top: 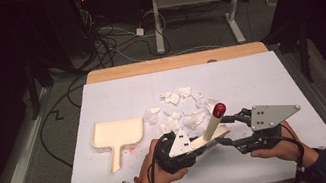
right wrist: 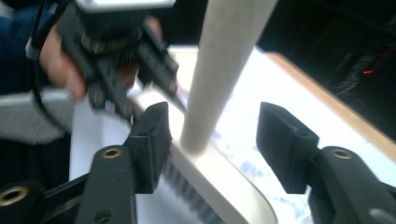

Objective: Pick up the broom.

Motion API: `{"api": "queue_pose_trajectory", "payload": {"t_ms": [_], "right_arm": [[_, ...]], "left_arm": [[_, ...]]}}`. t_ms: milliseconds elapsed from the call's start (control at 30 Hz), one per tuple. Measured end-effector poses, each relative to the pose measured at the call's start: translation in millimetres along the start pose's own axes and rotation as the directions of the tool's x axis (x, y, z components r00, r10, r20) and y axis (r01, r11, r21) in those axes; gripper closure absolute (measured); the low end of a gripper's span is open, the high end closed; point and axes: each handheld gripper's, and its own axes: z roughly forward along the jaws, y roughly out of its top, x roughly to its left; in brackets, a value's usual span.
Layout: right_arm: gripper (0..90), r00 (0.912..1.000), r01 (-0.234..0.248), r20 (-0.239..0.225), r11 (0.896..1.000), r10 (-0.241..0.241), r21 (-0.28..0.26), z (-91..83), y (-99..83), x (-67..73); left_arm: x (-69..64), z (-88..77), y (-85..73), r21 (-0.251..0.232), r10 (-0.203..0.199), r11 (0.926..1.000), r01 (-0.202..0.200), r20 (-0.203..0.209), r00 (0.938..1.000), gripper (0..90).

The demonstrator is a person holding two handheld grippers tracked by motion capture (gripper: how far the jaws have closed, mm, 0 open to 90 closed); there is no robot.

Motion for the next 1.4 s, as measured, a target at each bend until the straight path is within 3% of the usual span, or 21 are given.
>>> {"api": "queue_pose_trajectory", "payload": {"t_ms": [33, 67, 133, 233, 267, 367, 400, 433, 533, 667, 733, 800, 867, 1000, 1033, 1100, 1233, 1267, 1300, 1333, 1400], "right_arm": [[42.6, 1.0000, 0.000, 0.000, 1.000, 0.000, 0.000, 0.0, 0.0, 0.0], [40.7, 0.9995, 0.031, -0.012, 0.998, -0.030, 0.056, 3.0, -6.8, -2.6], [40.7, 0.9990, 0.034, -0.031, 0.997, -0.032, 0.068, 4.3, -10.1, -4.4], [40.1, 0.9911, 0.055, -0.127, 0.992, -0.040, 0.110, 11.6, -16.0, -7.5], [40.2, 0.9859, 0.074, -0.158, 0.990, -0.054, 0.123, 13.5, -16.9, -6.6], [42.9, 0.9648, 0.136, -0.247, 0.975, -0.090, 0.174, 18.6, -19.7, -1.3], [44.6, 0.9577, 0.151, -0.271, 0.971, -0.097, 0.187, 20.0, -20.6, 0.6], [45.4, 0.9512, 0.154, -0.295, 0.968, -0.090, 0.199, 20.6, -21.6, 2.9], [55.3, 0.9324, 0.177, -0.347, 0.965, -0.102, 0.192, 23.1, -24.0, 5.2], [65.7, 0.9230, 0.189, -0.370, 0.962, -0.106, 0.196, 27.0, -26.6, 7.5], [66.2, 0.9239, 0.180, -0.370, 0.964, -0.097, 0.196, 28.9, -27.3, 7.9], [67.5, 0.9263, 0.170, -0.366, 0.966, -0.090, 0.195, 29.3, -27.5, 7.4], [67.7, 0.9392, 0.162, -0.332, 0.967, -0.090, 0.196, 30.1, -27.1, 6.1], [67.8, 0.9592, 0.146, -0.267, 0.971, -0.091, 0.192, 28.1, -27.7, -1.5], [67.8, 0.9633, 0.137, -0.254, 0.972, -0.086, 0.191, 26.5, -27.6, -3.4], [67.8, 0.9753, 0.101, -0.213, 0.976, -0.059, 0.194, 22.9, -27.3, -5.1], [67.8, 0.9856, 0.081, -0.161, 0.978, -0.051, 0.191, 17.6, -26.8, -10.5], [67.8, 0.9885, 0.073, -0.144, 0.979, -0.046, 0.189, 16.0, -26.9, -11.8], [67.9, 0.9908, 0.059, -0.130, 0.981, -0.035, 0.185, 14.1, -26.9, -13.2], [67.8, 0.9931, 0.048, -0.114, 0.982, -0.027, 0.182, 12.1, -26.9, -15.0], [67.9, 0.9967, 0.028, -0.080, 0.983, -0.014, 0.179, 7.7, -27.0, -18.0]], "left_arm": [[-0.9, -0.6, 0.2, 0.002, 0.004, 1.0000, -0.004, 0.003, 1.0000, 64.9], [-3.5, -1.1, 1.6, 0.006, 0.023, 0.9997, -0.023, 0.016, 0.9996, 64.9], [-4.8, -1.4, 2.6, 0.009, 0.031, 0.9995, -0.031, 0.022, 0.9993, 64.9], [-10.5, -0.3, 6.4, 0.018, 0.071, 0.9972, -0.073, 0.077, 0.9945, 64.9], [-10.5, -0.3, 6.4, 0.018, 0.071, 0.9972, -0.073, 0.077, 0.9945, 64.8], [-18.2, 2.0, 8.8, 0.022, 0.116, 0.9926, -0.120, 0.119, 0.9860, 64.9], [-24.4, 3.8, 10.7, 0.028, 0.146, 0.9880, -0.152, 0.146, 0.9784, 64.9], [-26.9, 4.4, 11.6, 0.030, 0.156, 0.9863, -0.162, 0.157, 0.9753, 64.9], [-29.0, 3.3, 13.1, 0.010, 0.157, 0.9868, -0.162, 0.176, 0.9717, 64.8], [-26.9, 2.0, 12.8, -0.004, 0.141, 0.9898, -0.142, 0.184, 0.9729, 64.8], [-23.2, 2.4, 10.8, -0.003, 0.126, 0.9918, -0.127, 0.199, 0.9719, 64.7], [-20.6, 2.0, 9.3, -0.029, 0.097, 0.9952, -0.094, 0.175, 0.9797, 61.5], [-17.1, -0.5, 8.4, -0.044, 0.073, 0.9967, -0.068, 0.127, 0.9892, 54.2], [-12.5, -6.7, 5.7, -0.052, 0.048, 0.9977, -0.044, 0.082, 0.9955, 38.9], [-10.9, -11.2, 4.1, -0.049, 0.036, 0.9982, -0.035, 0.024, 0.9991, 35.4], [-8.2, -16.6, 1.8, -0.059, 0.018, 0.9981, -0.019, -0.016, 0.9997, 31.7], [-1.3, -27.9, -4.8, -0.071, -0.015, 0.9975, 0.007, -0.115, 0.9933, 26.5], [-1.3, -27.9, -4.8, -0.071, -0.015, 0.9975, 0.007, -0.115, 0.9933, 25.4], [0.4, -30.4, -7.1, -0.064, -0.015, 0.9979, 0.005, -0.151, 0.9885, 24.5], [4.4, -35.9, -13.5, -0.074, -0.048, 0.9967, 0.034, -0.198, 0.9790, 24.4], [8.3, -42.5, -21.4, -0.070, -0.065, 0.9963, 0.050, -0.236, 0.9695, 23.8]]}}
